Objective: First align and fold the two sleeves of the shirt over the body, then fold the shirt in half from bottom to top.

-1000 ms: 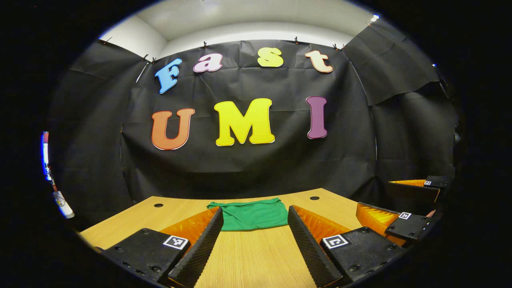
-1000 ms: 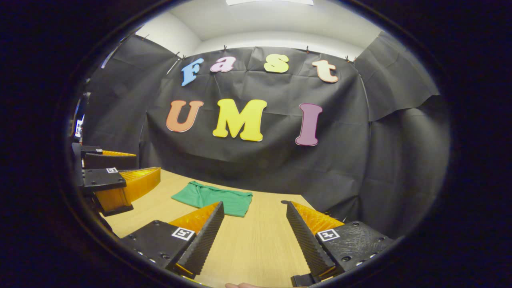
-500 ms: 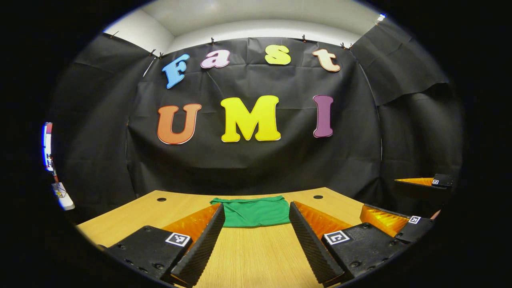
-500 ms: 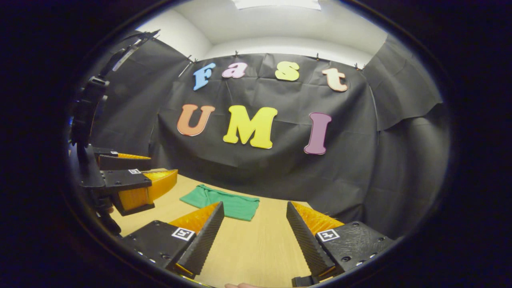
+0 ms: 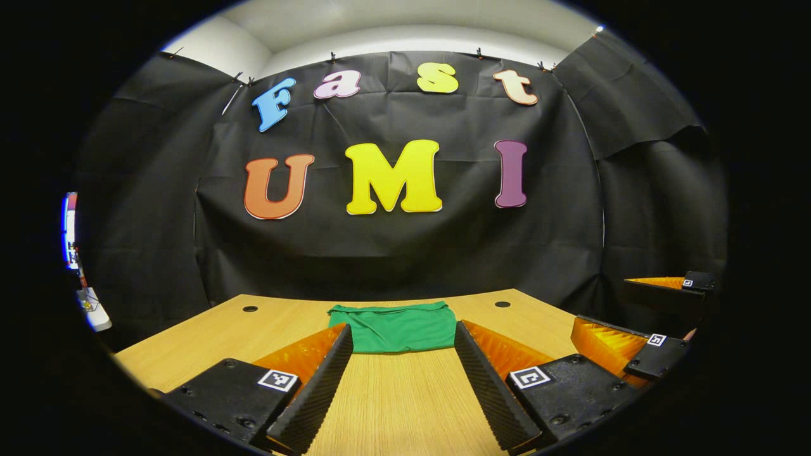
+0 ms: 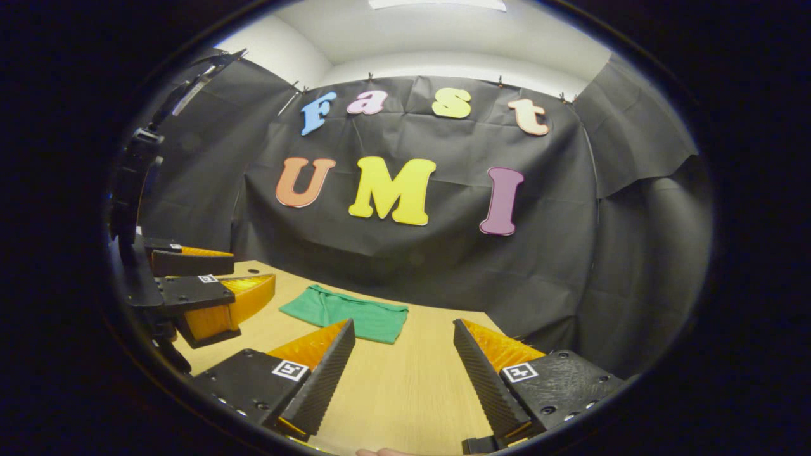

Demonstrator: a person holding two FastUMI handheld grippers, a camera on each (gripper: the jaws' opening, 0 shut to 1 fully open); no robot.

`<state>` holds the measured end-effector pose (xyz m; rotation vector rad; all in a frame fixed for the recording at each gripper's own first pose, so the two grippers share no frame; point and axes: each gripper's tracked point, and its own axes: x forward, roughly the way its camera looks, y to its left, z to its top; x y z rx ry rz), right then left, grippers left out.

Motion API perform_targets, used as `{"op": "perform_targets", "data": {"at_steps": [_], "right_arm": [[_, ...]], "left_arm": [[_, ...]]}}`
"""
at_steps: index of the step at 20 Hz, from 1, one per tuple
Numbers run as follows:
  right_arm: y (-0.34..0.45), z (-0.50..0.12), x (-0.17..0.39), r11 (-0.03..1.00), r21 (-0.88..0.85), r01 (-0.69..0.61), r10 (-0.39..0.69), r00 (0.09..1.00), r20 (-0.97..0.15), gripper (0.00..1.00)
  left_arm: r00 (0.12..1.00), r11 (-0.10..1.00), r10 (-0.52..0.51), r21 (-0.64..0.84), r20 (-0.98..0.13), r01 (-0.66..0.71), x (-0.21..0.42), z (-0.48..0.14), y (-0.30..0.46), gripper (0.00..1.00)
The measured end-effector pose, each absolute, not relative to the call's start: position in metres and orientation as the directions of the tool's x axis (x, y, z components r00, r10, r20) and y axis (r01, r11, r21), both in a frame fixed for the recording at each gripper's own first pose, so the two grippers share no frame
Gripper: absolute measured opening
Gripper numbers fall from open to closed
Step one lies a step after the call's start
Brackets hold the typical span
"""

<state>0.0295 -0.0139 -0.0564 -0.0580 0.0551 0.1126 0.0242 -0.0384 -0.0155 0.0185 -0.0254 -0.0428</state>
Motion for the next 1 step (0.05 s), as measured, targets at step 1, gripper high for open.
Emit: {"op": "perform_targets", "data": {"at_steps": [1], "right_arm": [[-0.0141,-0.0578,0.0310,0.992,-0.057,-0.115,0.111,0.992,-0.058,0.95]], "left_arm": [[0.999,0.999,-0.048,0.013,0.023,0.048,0.0259,-0.0177,-0.0397,1.00]]}}
